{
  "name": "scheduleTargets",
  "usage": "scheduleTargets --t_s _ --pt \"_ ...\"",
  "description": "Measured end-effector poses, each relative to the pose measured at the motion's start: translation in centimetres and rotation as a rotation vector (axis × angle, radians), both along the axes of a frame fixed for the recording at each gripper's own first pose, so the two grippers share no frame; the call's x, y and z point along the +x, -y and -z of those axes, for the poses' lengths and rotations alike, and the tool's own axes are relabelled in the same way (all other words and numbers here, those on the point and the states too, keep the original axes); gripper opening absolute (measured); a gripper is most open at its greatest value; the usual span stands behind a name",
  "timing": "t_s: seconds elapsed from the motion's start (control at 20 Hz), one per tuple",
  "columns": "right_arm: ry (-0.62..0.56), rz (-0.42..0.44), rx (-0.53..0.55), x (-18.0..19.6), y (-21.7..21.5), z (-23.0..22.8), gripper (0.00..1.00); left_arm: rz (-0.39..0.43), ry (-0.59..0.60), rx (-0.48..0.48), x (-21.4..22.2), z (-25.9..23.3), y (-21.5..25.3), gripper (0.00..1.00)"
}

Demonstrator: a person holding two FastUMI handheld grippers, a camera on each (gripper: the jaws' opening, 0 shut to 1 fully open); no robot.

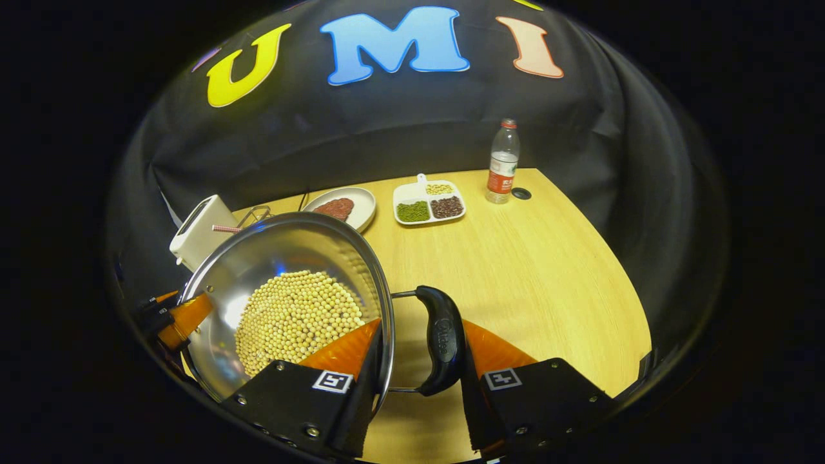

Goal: First push the handle of the pot to place it horizontally, then grasp the pot with both hands and set it on the induction cooktop.

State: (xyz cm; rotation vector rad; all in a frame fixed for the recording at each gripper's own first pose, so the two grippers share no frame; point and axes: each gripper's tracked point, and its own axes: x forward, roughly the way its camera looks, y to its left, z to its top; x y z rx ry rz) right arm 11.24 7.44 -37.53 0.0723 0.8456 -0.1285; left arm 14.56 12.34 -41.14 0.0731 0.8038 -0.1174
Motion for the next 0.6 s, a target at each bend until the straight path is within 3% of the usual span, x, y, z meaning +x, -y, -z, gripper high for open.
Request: scheduleTargets --t_s 0.5,0.6 --pt "-0.016 -0.051 -0.011 1.8 -6.6 0.4 0.60 -0.058 -0.007 -0.004 0.2 0.2 -7.9 0.69" --pt "-0.025 -0.058 -0.009 2.0 -8.0 0.6 0.59 -0.065 -0.010 -0.001 0.5 0.3 -9.1 0.65"
